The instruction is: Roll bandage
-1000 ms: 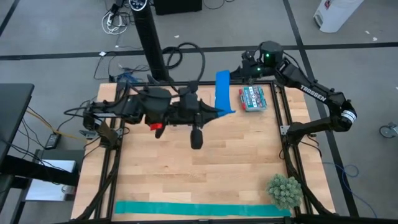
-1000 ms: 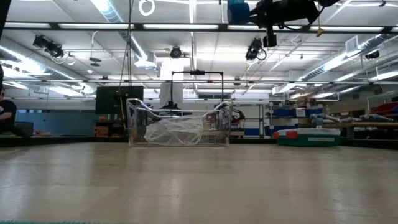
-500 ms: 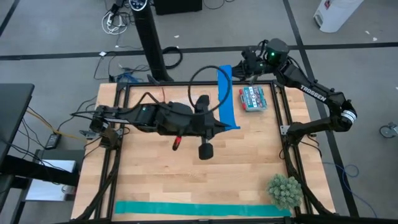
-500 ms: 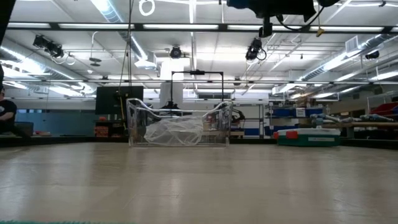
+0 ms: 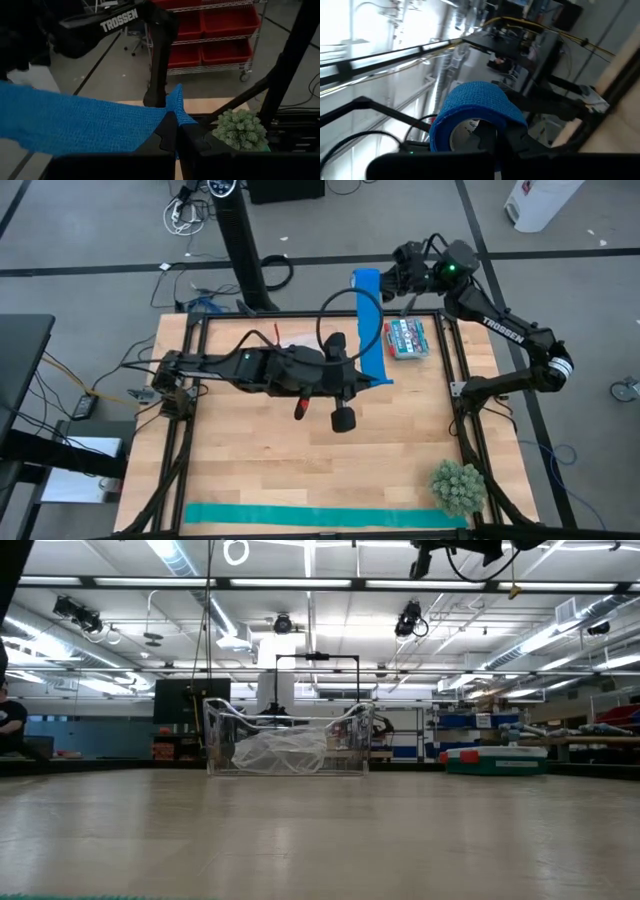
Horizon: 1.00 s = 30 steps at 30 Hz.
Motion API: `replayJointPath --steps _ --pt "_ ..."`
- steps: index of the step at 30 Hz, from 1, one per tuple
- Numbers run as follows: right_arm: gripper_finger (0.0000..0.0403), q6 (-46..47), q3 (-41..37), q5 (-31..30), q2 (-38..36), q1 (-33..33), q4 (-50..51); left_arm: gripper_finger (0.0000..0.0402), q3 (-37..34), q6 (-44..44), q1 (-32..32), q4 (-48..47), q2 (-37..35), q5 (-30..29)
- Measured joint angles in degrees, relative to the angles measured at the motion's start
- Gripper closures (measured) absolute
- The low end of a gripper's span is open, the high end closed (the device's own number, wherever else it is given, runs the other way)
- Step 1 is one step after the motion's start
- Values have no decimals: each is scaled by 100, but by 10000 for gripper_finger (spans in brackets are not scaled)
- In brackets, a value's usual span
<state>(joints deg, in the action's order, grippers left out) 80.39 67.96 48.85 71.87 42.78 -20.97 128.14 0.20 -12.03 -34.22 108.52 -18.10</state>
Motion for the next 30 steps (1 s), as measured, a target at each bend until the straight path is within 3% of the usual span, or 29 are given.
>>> replayJointPath --steps 10,21,30 --pt "403 -31 2 -234 -312 -74 -264 394 0 -375 394 -618 30 29" --pt "403 -204 7 -728 -734 -244 -341 394 -2 -336 866 -585 43 460" --pt "403 -202 7 -751 -997 -286 -377 394 -9 -62 1070 -593 150 536"
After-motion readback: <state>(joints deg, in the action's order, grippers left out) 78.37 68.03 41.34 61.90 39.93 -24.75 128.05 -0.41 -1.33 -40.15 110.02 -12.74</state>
